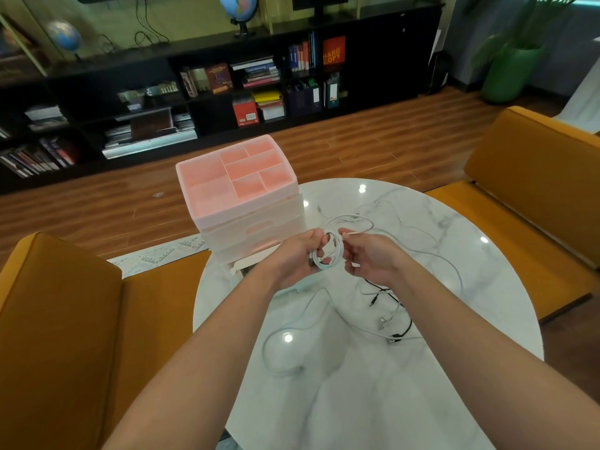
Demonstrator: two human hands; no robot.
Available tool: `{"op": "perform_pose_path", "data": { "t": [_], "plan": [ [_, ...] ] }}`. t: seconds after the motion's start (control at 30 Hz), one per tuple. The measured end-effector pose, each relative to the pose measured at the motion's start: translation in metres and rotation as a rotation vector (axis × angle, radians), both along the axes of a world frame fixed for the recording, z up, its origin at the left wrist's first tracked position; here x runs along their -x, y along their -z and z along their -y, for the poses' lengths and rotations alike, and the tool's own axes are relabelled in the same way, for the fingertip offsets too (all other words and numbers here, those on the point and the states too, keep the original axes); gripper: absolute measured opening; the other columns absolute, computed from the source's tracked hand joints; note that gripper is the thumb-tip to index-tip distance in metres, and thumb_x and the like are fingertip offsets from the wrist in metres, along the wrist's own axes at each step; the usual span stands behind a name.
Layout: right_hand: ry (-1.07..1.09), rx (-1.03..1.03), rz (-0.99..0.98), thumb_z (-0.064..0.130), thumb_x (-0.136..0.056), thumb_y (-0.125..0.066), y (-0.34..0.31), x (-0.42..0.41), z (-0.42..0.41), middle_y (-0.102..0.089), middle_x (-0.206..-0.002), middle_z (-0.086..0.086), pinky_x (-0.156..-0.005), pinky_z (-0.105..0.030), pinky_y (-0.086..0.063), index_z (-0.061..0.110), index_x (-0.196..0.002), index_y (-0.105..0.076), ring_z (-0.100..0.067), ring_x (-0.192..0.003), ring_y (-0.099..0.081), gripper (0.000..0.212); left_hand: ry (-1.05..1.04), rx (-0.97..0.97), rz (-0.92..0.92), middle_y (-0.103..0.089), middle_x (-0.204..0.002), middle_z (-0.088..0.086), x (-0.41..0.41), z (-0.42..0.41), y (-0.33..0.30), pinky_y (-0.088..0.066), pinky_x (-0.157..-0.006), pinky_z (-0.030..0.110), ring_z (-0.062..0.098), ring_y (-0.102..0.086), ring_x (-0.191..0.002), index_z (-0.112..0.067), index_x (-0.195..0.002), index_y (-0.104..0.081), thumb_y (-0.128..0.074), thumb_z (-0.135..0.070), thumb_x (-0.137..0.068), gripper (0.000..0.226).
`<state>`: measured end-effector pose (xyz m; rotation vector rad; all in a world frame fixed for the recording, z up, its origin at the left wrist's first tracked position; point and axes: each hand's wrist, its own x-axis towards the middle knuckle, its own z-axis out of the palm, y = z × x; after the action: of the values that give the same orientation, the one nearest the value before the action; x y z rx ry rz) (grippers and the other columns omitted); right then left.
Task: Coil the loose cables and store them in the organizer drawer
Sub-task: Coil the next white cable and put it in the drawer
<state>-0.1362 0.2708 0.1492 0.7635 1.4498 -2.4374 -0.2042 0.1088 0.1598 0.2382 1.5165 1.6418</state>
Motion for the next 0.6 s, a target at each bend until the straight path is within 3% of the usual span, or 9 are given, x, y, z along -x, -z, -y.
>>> {"op": "perform_pose_path", "data": {
  "t": [0.13, 0.23, 0.3, 0.43, 0.6],
  "plan": [
    [-0.109, -0.091, 0.009, 0.02, -0.093, -0.058, -0.003, 0.001, 0.003, -0.054, -0.076, 0.006, -0.057, -0.021, -0.033, 0.022, -0.095, -0.07, -0.008, -0.065, -0.044, 0.012, 0.02, 0.046, -0.039, -0.064, -0.094, 0.001, -0.001, -0.004, -0.001, -0.048, -0.079, 0.03, 0.015, -0.057, -0.082, -0.022, -0.077, -0.059, -0.038, -0.024, -0.105, 0.035],
    [-0.117, -0.065, -0.029, 0.021, -0.086, -0.047, -0.005, 0.001, -0.001, -0.06, -0.08, 0.004, -0.059, -0.027, -0.028, 0.018, -0.1, -0.066, -0.011, -0.067, -0.042, 0.024, -0.018, 0.101, -0.129, -0.059, -0.079, -0.005, -0.002, -0.011, -0.005, -0.042, -0.065, 0.02, 0.009, -0.052, -0.07, -0.022, -0.076, -0.052, -0.032, -0.024, -0.107, 0.037],
    [-0.134, -0.015, -0.062, 0.023, -0.079, -0.046, -0.009, 0.0, -0.005, -0.06, -0.08, 0.004, -0.058, -0.028, -0.028, 0.015, -0.107, -0.062, -0.012, -0.062, -0.039, 0.033, -0.048, 0.135, -0.202, -0.051, -0.075, -0.005, -0.002, -0.015, -0.005, -0.035, -0.058, 0.021, 0.01, -0.041, -0.065, -0.021, -0.077, -0.046, -0.029, -0.024, -0.108, 0.036],
    [-0.169, -0.091, -0.116, 0.021, -0.084, -0.071, -0.009, 0.003, 0.0, -0.061, -0.086, 0.004, -0.059, -0.022, -0.037, 0.012, -0.112, -0.067, -0.009, -0.064, -0.045, 0.03, -0.098, 0.178, -0.298, -0.047, -0.066, -0.007, 0.002, -0.023, 0.0, -0.03, -0.059, 0.023, 0.01, -0.035, -0.063, -0.021, -0.078, -0.046, -0.029, -0.022, -0.107, 0.034],
    [-0.157, -0.116, -0.137, -0.005, -0.083, -0.068, -0.007, -0.002, -0.003, -0.066, -0.115, -0.012, -0.069, -0.024, -0.053, 0.009, -0.126, -0.061, -0.018, -0.086, -0.064, 0.047, -0.257, 0.177, -0.294, -0.041, -0.071, -0.001, 0.015, -0.02, 0.001, -0.031, -0.062, 0.025, 0.012, -0.036, -0.066, -0.021, -0.078, -0.047, -0.029, -0.024, -0.107, 0.034]
  ]
}}
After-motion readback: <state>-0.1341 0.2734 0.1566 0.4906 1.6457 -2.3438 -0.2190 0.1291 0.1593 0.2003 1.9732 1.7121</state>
